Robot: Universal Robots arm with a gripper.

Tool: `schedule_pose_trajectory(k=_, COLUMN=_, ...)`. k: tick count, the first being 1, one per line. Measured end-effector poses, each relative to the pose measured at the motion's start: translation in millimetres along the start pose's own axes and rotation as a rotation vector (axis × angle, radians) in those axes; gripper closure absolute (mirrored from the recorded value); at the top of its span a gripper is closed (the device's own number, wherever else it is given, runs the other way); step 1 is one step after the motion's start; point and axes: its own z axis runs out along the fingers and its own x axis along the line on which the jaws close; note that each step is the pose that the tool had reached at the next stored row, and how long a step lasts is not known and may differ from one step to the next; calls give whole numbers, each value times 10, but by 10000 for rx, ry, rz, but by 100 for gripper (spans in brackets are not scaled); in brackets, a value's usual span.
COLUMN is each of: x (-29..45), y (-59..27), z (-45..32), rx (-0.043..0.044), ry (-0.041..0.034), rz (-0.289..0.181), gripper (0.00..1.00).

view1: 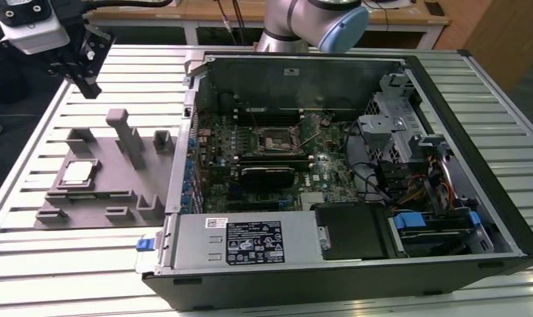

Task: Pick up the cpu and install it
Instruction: 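Reach for the cpu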

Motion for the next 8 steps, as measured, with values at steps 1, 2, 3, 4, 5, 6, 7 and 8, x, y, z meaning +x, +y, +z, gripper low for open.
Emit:
schedule_pose_trajectory(k=1, x=9, y=-1, z=10, rx=1, ry=1, rz=0, gripper=89)
schedule_pose_trajectory(k=2, x=18, y=-2, z=19, rx=1, ry=0, rz=0, gripper=89)
schedule_pose_trajectory(k=3, x=27, y=-3, z=27, rx=1, ry=1, rz=0, gripper=89)
schedule_pose_trajectory(k=4, x=36, y=-4, z=35, rx=2, ry=2, rz=0, gripper=89)
schedule_pose_trajectory(k=5, x=46, y=-5, z=44, rx=1, ry=0, rz=0, gripper=89)
schedule_pose_trajectory(k=6, x=58, y=-6, z=52, rx=0, ry=0, rz=1, gripper=89)
schedule_pose_trajectory(k=7, x=70, y=-8, z=60, rx=0, ry=-1, rz=0, gripper=89)
schedule_pose_trajectory(k=8, x=82, y=-9, z=67, rx=1, ry=0, rz=0, gripper=89)
